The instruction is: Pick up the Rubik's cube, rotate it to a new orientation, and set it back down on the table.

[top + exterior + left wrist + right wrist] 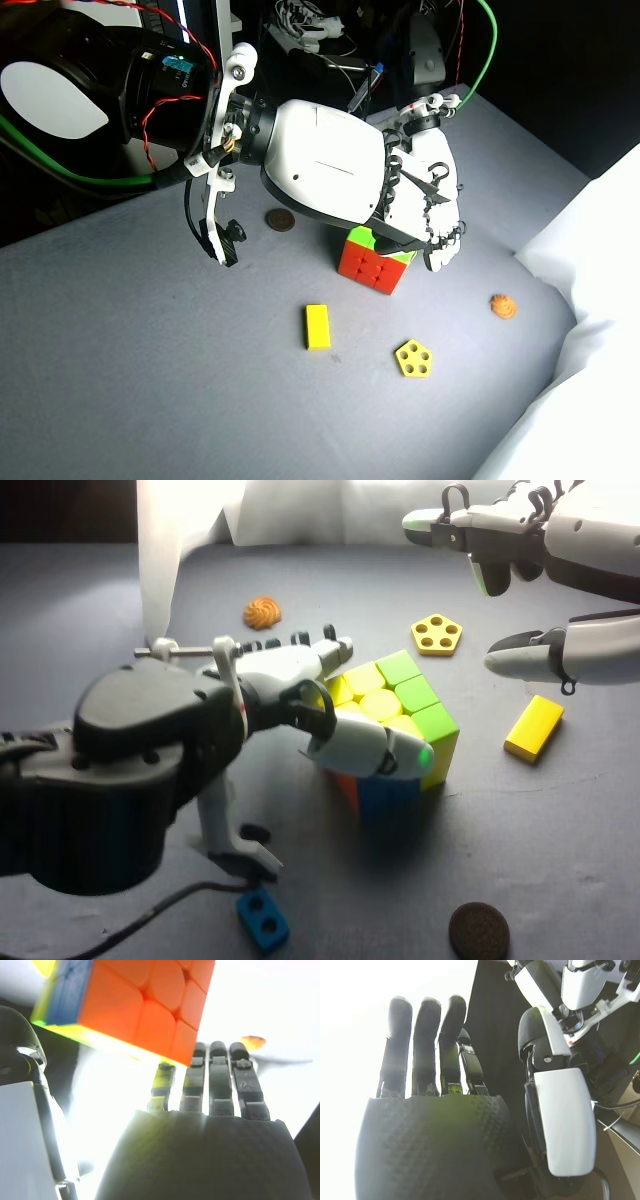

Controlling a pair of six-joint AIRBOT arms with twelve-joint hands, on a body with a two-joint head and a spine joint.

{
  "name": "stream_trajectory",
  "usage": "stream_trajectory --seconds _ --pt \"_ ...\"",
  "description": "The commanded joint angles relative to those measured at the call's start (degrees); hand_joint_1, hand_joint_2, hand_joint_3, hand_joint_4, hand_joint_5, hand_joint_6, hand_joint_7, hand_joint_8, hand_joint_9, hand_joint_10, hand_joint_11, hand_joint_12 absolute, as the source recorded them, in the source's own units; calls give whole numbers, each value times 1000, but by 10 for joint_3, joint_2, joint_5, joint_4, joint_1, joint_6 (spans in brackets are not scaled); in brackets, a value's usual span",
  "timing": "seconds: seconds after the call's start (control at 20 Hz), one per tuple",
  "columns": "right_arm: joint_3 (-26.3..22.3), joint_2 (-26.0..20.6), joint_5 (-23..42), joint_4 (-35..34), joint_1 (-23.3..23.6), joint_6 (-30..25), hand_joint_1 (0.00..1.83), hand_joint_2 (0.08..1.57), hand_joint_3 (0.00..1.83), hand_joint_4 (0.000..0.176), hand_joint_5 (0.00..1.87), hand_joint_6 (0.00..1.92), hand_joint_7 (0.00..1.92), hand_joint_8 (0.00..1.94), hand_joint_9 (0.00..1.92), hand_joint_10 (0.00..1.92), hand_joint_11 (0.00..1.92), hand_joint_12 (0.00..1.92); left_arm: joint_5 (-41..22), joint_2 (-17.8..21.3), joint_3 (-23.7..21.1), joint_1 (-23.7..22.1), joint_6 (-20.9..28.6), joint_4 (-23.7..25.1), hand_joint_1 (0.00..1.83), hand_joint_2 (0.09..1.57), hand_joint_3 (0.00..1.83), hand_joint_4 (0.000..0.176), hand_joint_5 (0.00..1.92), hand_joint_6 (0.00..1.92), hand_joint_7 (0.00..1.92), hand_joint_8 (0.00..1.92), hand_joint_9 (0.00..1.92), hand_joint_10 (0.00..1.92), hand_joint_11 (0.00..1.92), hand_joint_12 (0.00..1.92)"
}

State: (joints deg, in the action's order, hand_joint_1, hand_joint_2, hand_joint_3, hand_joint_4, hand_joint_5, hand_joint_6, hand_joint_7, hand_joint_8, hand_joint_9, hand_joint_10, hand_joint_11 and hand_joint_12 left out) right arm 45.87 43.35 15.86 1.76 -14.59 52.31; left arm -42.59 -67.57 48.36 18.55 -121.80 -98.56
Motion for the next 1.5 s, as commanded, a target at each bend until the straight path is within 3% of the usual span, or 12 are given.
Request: stream_trajectory --seconds 0.0,0.2,0.25,0.35,0.6,0.75,0.9,1.0,1.1,1.2,1.3,1.45 --pt "0 -2 68 -2 1 -2 636 1248 4 0 61 4 256 1447 248 1852 160 1921 -1 9 -3 -15 -17 30 421 834 0 110 0 0 0 0 0 0 0 0" --pt "0 -2 68 0 -2 -1 608 1248 2 0 47 0 216 1406 207 1821 133 1921 30 48 -15 -60 -132 12 447 838 0 107 0 0 0 0 0 0 0 0" --pt "0 -2 68 1 -3 0 587 1245 0 0 87 12 259 1081 189 1534 34 1921 38 60 -21 -71 -157 8 426 840 0 107 0 0 0 0 0 0 0 0" --pt "0 -2 69 1 -3 1 545 1245 1 0 143 6 338 151 162 740 0 1482 66 78 -27 -85 -177 24 414 844 0 99 0 0 0 0 0 0 0 0" --pt "4 -7 67 83 2 -101 467 1258 3 0 60 4 150 11 61 90 0 82 149 101 -28 -101 -181 72 430 839 0 95 0 0 0 0 0 0 0 0" --pt "7 -13 67 121 8 -147 509 1244 0 0 46 0 115 3 50 57 0 0 202 112 -23 -104 -181 95 424 851 0 92 0 0 0 0 0 0 0 0" --pt "9 -24 67 138 9 -145 481 1246 0 0 49 8 137 10 73 55 15 7 230 119 -16 -118 -171 131 458 873 8 86 0 0 0 0 0 0 0 0" --pt "11 -31 67 143 10 -142 531 1229 0 0 81 11 210 11 172 30 0 371 235 126 -17 -127 -165 146 465 897 17 78 0 0 0 0 0 0 25 12" --pt "11 -43 67 151 9 -141 517 1229 0 0 124 17 323 26 294 82 0 767 235 134 -20 -138 -165 148 449 954 0 67 45 8 174 24 151 31 0 565" --pt "12 -49 67 155 8 -141 584 1206 0 0 285 70 550 111 241 711 0 1099 235 138 -21 -148 -166 148 510 980 0 55 297 8 409 183 319 367 0 1071" --pt "15 -50 68 155 8 -145 599 1194 0 0 197 774 334 1109 198 1325 0 1455 234 139 -22 -156 -168 148 523 1000 0 40 500 150 346 849 245 1129 0 1425" --pt "22 -51 84 155 7 -180 632 1203 1 0 106 1514 266 1618 188 1732 0 1896 233 139 -22 -157 -168 148 519 1023 0 25 211 1359 129 1628 148 1692 54 1751"
